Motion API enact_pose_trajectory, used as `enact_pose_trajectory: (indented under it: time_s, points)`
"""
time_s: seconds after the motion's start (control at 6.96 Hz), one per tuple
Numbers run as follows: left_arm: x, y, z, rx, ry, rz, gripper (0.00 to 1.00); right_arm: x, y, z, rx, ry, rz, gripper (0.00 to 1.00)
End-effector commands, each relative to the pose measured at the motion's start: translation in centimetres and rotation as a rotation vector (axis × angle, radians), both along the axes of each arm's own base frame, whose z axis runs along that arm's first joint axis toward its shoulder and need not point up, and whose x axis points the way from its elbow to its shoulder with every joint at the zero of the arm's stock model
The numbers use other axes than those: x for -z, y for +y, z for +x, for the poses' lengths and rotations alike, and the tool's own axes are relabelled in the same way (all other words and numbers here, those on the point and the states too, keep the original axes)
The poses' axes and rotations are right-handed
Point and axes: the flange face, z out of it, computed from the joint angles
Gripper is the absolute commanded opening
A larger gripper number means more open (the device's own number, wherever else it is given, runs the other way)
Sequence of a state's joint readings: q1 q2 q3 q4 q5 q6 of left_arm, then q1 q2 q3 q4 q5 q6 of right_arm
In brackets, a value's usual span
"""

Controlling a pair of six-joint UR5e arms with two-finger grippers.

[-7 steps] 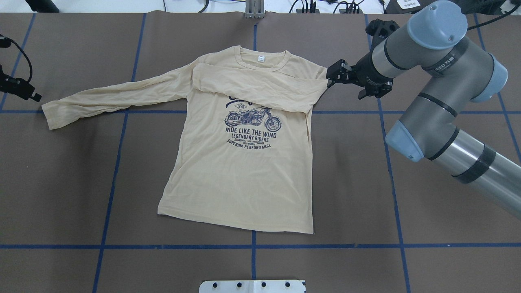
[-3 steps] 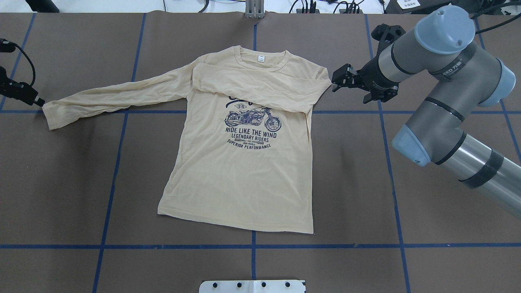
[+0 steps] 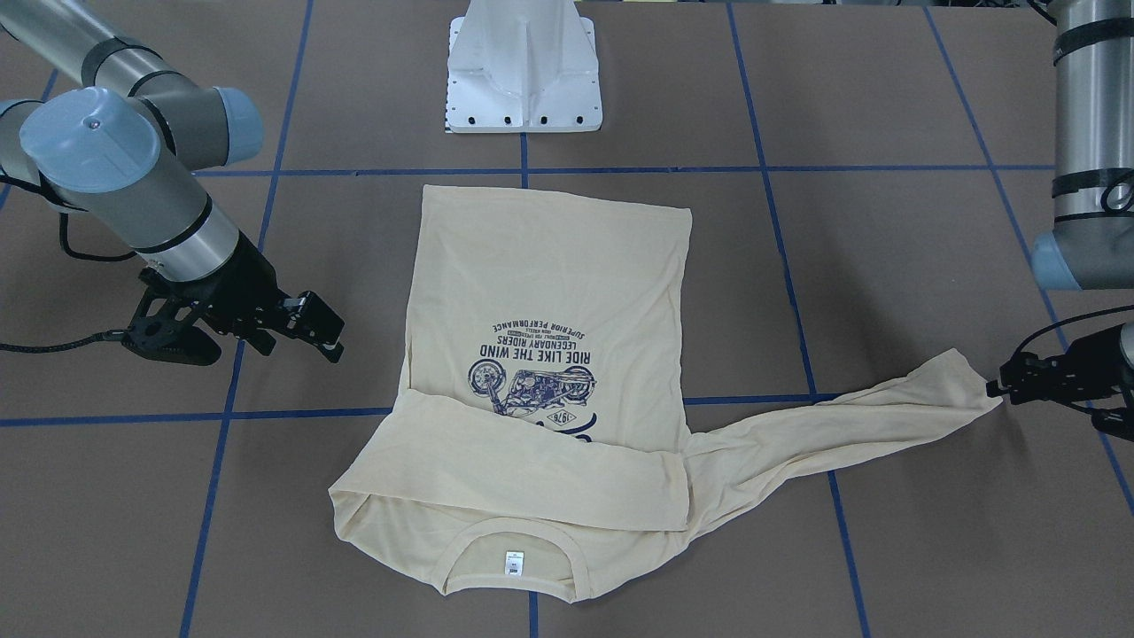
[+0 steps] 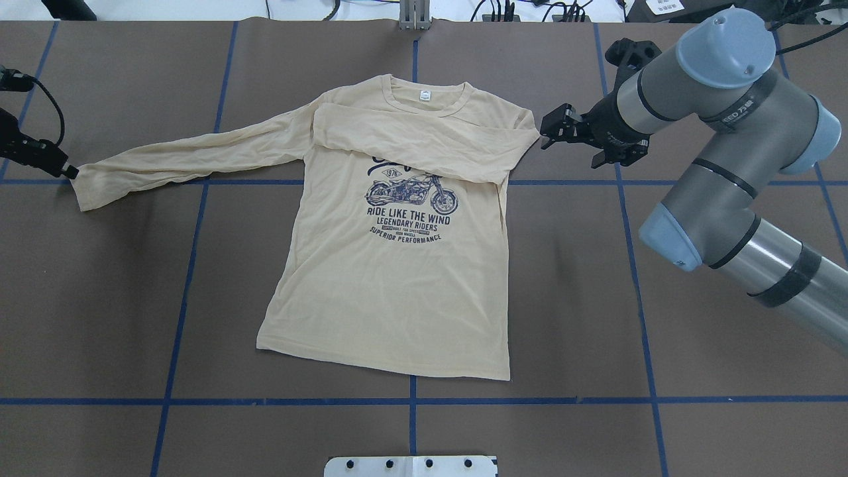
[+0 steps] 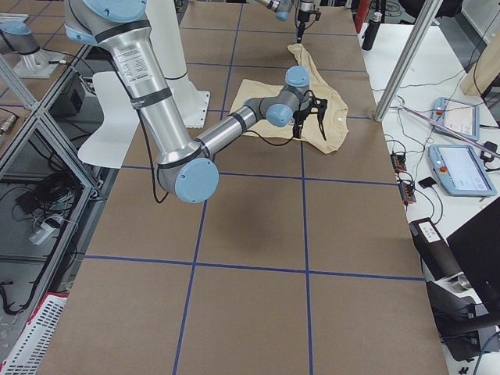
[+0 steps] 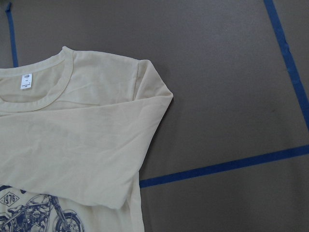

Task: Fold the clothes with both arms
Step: 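Lower the left gripper and grasp the cuff of the other sleeve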

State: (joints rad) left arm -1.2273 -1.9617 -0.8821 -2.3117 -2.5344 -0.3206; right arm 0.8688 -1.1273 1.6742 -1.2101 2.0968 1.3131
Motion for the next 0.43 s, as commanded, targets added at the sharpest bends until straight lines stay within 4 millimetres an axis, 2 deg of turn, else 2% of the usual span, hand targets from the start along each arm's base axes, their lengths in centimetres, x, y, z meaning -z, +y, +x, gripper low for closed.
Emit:
enact_pose_trajectory:
  time_s: [0.0,0.14,0.29]
  points:
    - [-0.1,0.14,0.6,-0.01,0.0,-0.003,0.46,0.06,0.04,0.14,-0.002,-0.001,0.002,0.99]
    - [0.04,0.03,0.75,-0.011,0.001,0.0,0.45,-0.18,0.44,0.48,-0.002,-0.001,0.002,0.99]
    - [-0.08,0.01,0.76,-0.011,0.0,-0.003,0.4,-0.17,0.57,0.58,-0.002,-0.002,0.003,0.99]
